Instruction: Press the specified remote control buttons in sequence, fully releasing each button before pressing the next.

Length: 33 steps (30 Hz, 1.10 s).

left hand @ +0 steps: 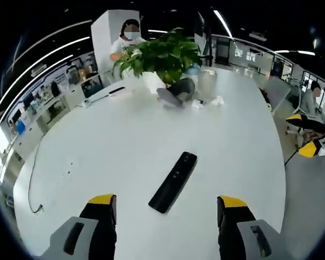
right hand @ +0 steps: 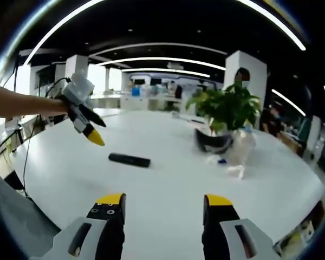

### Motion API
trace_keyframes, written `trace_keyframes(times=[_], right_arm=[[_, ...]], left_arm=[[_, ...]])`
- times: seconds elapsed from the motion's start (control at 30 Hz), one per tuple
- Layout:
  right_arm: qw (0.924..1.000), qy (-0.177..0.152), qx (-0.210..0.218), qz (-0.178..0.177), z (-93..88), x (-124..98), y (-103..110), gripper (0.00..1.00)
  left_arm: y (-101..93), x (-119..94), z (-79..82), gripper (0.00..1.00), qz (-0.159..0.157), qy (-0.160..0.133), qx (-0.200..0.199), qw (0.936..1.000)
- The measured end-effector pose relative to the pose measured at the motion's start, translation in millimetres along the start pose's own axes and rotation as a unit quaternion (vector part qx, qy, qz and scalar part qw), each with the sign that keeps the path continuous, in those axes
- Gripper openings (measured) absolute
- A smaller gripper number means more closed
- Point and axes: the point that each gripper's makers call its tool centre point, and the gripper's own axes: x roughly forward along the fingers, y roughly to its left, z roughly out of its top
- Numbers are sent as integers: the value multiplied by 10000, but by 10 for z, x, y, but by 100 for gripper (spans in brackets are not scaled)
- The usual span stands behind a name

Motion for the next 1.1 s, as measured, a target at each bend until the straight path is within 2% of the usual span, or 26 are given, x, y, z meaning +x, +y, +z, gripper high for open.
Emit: trace_keyframes(times=[0.33,0.43,0.5,0.57,0.7,0.83,0.97,1.0,1.1], right_arm=[[10000,73,9,2,-25,16,2,55],[9999,109,11,22,-35,25,11,54],[9999,136,2,47,-44,33,21,55],[9999,145,10,70,-47,37,30,55],[9999,-9,107,92,10,19,22,55],[9999,61,74,102,-12,35,34,54],[9997,-67,184,109,32,23,23,55],[9998,-60,175,105,29,26,23,55],[9998,-13,141,103,16,34,28,55]], left_arm=[[81,326,56,73,-307,210,224,9991],[139,405,68,71,-306,308,354,9984],[173,459,65,69,-349,393,472,9975],[165,486,60,62,-438,454,531,9966],[140,569,-38,60,-668,690,603,9935],[161,648,-115,58,-672,835,766,9913],[138,713,-182,55,-839,1006,823,9880],[128,733,-241,54,-922,1156,836,9855],[138,786,-308,52,-990,1283,850,9831]])
